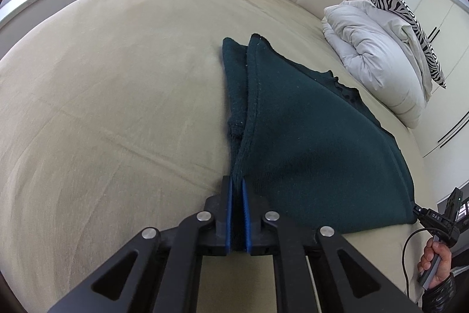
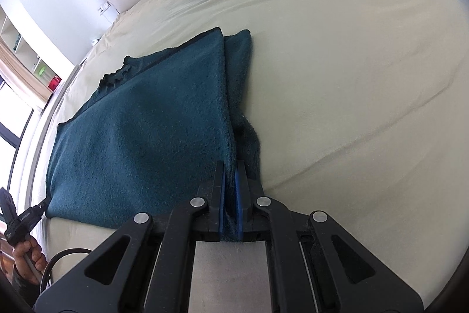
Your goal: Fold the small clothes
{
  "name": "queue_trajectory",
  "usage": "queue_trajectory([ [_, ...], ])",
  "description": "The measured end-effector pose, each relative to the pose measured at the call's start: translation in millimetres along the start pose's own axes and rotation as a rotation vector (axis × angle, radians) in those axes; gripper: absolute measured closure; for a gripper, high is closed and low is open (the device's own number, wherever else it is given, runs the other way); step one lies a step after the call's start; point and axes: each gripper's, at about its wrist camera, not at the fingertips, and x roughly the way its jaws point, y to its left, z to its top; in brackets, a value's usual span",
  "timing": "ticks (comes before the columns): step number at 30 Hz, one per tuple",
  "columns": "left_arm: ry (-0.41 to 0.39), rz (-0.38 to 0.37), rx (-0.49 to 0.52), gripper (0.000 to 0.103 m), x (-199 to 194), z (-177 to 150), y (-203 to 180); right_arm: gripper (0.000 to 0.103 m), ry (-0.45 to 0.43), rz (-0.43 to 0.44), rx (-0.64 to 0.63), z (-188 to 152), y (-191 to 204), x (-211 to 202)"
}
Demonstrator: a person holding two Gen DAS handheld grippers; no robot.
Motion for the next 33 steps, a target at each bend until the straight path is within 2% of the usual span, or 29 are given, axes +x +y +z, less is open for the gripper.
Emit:
queue_trajectory([
  [10, 0.008, -0.01, -0.005, 0.094, 1.1, 1.8, 1.3, 0.098, 0.0, -0.009, -0.009, -4.1, 2.2, 2.2],
  [14, 0.007, -0.015, -0.013, 0.091, 0.5, 2.1, 2.9, 0.098, 0.006, -0.015, -0.014, -5.3, 3.5, 1.6],
  [16, 0.01, -0.014, -0.011, 0.088, -3.2, 2.3, 1.4, 0.098, 0.015, 0.004, 0.005, -4.6, -1.3, 5.0],
  [17, 0.007, -0.007, -0.014, 0.084, -8.1, 2.6, 0.4, 0.097, 0.021, 0.018, 0.017, -3.9, -3.8, 6.5],
  [20, -0.056, 0.029, -0.005, 0.078, -31.4, 10.6, -6.8, 0.09, 0.025, 0.03, 0.038, 0.2, -6.6, 0.4],
  [21, -0.088, 0.038, 0.023, 0.074, -38.8, 16.4, -13.4, 0.088, 0.006, 0.016, 0.052, 2.1, -6.7, -6.5],
  [23, -0.132, 0.061, 0.078, 0.065, -42.6, 31.9, -30.2, 0.069, -0.078, -0.028, 0.074, 7.9, -4.2, -24.7],
  [24, -0.147, 0.062, 0.106, 0.061, -39.5, 41.2, -40.4, 0.068, -0.112, -0.035, 0.078, 11.8, -0.2, -32.0],
  [25, -0.16, 0.054, 0.135, 0.061, -33.1, 51.3, -52.3, 0.066, -0.136, -0.009, 0.075, 17.2, 7.3, -35.7],
  [27, -0.184, 0.055, 0.205, 0.061, -13.9, 71.2, -79.1, 0.066, -0.115, 0.072, 0.042, 29.1, 30.9, -27.7],
  [31, -0.194, 0.083, 0.322, 0.059, 37.3, 102.4, -125.0, 0.066, -0.01, 0.241, -0.073, 54.8, 104.5, 26.3],
  [33, -0.184, 0.117, 0.343, 0.059, 61.8, 111.6, -133.3, 0.066, 0.03, 0.284, -0.079, 66.4, 131.6, 57.2],
])
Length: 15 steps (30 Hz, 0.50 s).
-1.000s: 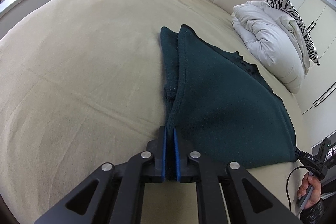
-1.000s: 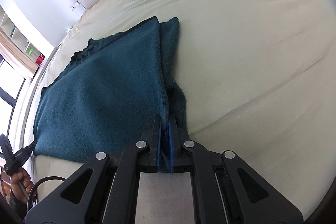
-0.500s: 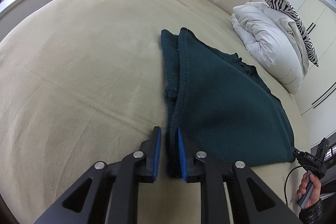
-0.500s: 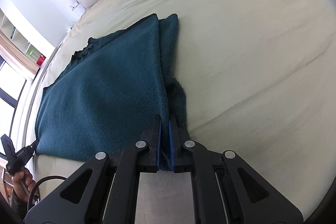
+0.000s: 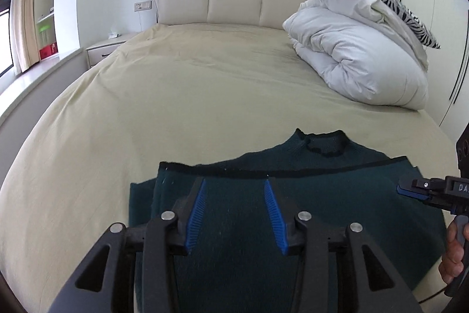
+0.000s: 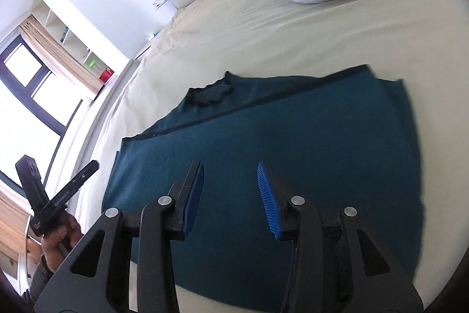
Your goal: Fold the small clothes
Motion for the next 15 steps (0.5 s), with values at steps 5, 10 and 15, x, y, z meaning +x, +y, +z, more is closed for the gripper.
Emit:
queue_trajectory([
  [5, 0.119, -0.011, -0.1, 0.058, 59.2, -20.5, 31.2, 0.067, 0.08, 0.167, 0.142, 28.8, 7.8, 84.1],
  [10, 0.097, -0.124, -0.173, 0.059, 55.2, -22.1, 53.7, 0.093, -0.007, 0.258, 0.351, 26.8, -54.4, 105.7],
  [15, 0.095, -0.158, -0.261, 0.07, 45.2, -25.5, 75.1, 0.092, -0.203, 0.302, 0.497, 16.7, -128.1, 56.4],
])
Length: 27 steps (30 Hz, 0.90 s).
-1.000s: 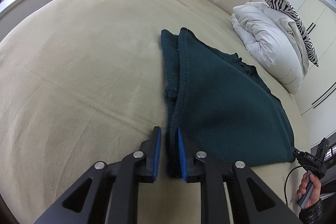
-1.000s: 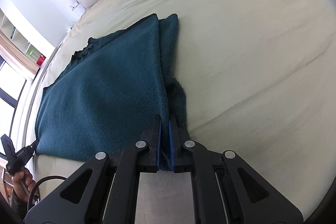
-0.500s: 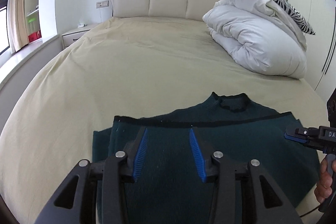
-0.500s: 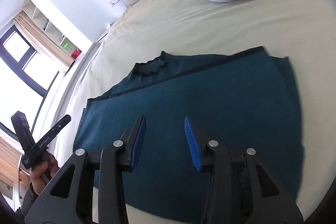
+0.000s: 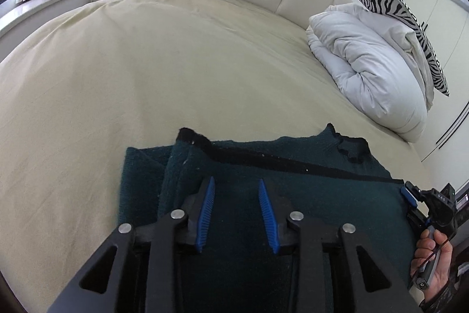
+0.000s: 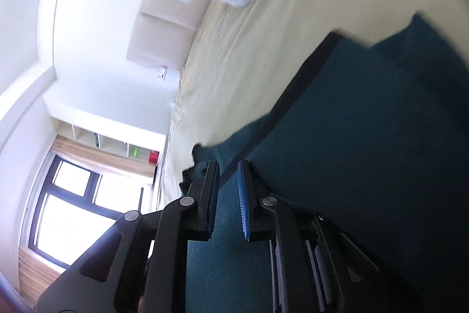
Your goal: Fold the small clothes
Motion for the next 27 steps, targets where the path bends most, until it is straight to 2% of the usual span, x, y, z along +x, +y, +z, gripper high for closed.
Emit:
queue_trajectory([
  [2, -0.001, 0.039, 0.012, 0.07, -11.2, -3.5, -0.9, 0.09, -0.053, -0.046, -0.005, 16.3, -8.1, -22.3],
  [4, -0.008, 0.068, 0.025, 0.067, -28.1, -12.3, -7.9, 0.089, -0.105, -0.159, -0.034, 23.8, -9.5, -48.8],
  [5, -0.017, 0.067, 0.018, 0.061, -39.8, -19.1, -11.5, 0.082, -0.128, -0.201, -0.043, 24.3, -8.3, -63.4],
  [6, -0.028, 0.057, 0.018, 0.055, -52.2, -26.8, -18.8, 0.082, -0.144, -0.243, -0.047, 23.6, -7.2, -78.6],
  [7, -0.034, 0.04, 0.03, 0.052, -64.0, -36.0, -28.3, 0.082, -0.15, -0.26, -0.055, 17.6, -2.2, -90.1],
  [9, -0.031, -0.002, 0.079, 0.046, -79.7, -57.7, -52.9, 0.081, -0.128, -0.187, -0.078, -2.4, 9.6, -111.6],
  [10, -0.015, -0.012, 0.107, 0.045, -82.9, -69.0, -63.3, 0.075, -0.107, -0.154, -0.104, -19.5, 22.8, -112.0],
  [11, 0.004, -0.01, 0.133, 0.045, -82.6, -80.7, -72.8, 0.067, -0.061, -0.127, -0.137, -40.2, 37.6, -105.9],
  [12, 0.021, 0.008, 0.153, 0.045, -79.7, -90.7, -78.0, 0.065, 0.028, -0.092, -0.184, -71.2, 56.3, -89.4],
  [14, 0.08, 0.07, 0.152, 0.046, -68.3, -107.8, -73.8, 0.065, 0.159, -0.016, -0.216, -116.4, 74.6, -65.1],
  [15, 0.085, 0.075, 0.146, 0.049, -67.8, -113.6, -68.0, 0.065, 0.253, 0.024, -0.225, -143.7, 81.3, -46.3],
  [17, 0.086, 0.084, 0.172, 0.05, -72.2, -118.3, -61.9, 0.066, 0.338, 0.02, -0.231, -175.5, 80.4, -24.3],
  [18, 0.091, 0.079, 0.174, 0.051, -74.6, -118.6, -58.9, 0.066, 0.376, -0.021, -0.234, -188.4, 72.9, -13.7],
  [20, 0.094, 0.073, 0.158, 0.054, -77.6, -118.2, -52.5, 0.078, 0.362, -0.024, -0.242, -191.9, 61.1, -15.4],
  [23, 0.091, 0.07, 0.146, 0.055, -78.6, -119.1, -49.5, 0.077, 0.288, -0.027, -0.158, -166.8, 36.8, -44.9],
  [27, 0.084, 0.081, 0.166, 0.055, -79.0, -120.7, -51.2, 0.077, 0.093, -0.121, -0.091, -117.1, 1.8, -106.0],
])
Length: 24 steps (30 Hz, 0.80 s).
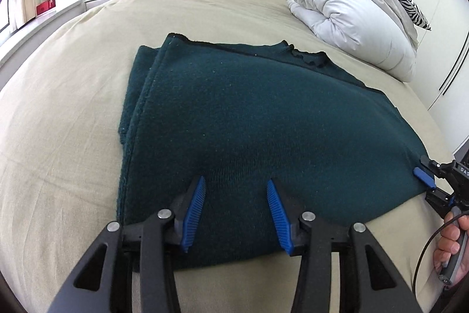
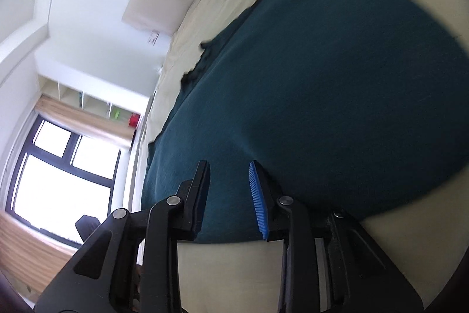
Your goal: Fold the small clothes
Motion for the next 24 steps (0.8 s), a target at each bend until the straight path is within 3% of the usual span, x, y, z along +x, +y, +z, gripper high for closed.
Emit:
queue_trajectory([
  [2, 0.001, -0.01, -0.007, 0.055, 0.2, 0.3, 1.9, 0.076, -0.08, -0.054, 0.044, 27.9, -25.1, -40.4],
  [4, 0.0, -0.012, -0.006, 0.055, -0.5, -0.7, 3.0, 0.076, -0.158, -0.114, 0.066, 35.2, -39.4, -74.4],
  [8, -0.003, -0.017, -0.007, 0.055, -1.8, -1.8, 3.8, 0.062, -0.236, -0.24, 0.006, 32.7, -35.2, -113.9],
  [13, 0.002, -0.047, -0.032, 0.055, -10.3, -1.2, 9.0, 0.059, -0.268, -0.329, -0.215, 15.7, 29.3, -119.9],
  [14, -0.001, -0.05, -0.048, 0.055, -16.2, -1.0, 12.2, 0.055, -0.27, -0.335, -0.249, 7.1, 53.9, -97.9],
  [16, -0.027, -0.027, -0.085, 0.053, -30.0, -0.7, 22.1, 0.043, -0.278, -0.339, -0.327, 1.0, 83.3, -86.9],
  [18, -0.064, -0.017, -0.148, 0.045, -46.2, -0.3, 40.5, 0.018, -0.312, -0.329, -0.403, -5.3, 111.0, -80.8],
  [20, -0.094, -0.005, -0.224, 0.038, -60.1, 0.8, 64.3, 0.006, -0.375, -0.308, -0.466, -14.8, 139.1, -86.0],
  [22, -0.093, -0.01, -0.28, 0.036, -64.4, 2.5, 84.5, 0.002, -0.425, -0.274, -0.517, -17.1, 161.0, -84.2],
  [24, -0.068, -0.043, -0.324, 0.036, -61.0, 4.5, 99.6, 0.001, -0.414, -0.235, -0.554, -14.2, 176.7, -75.9],
])
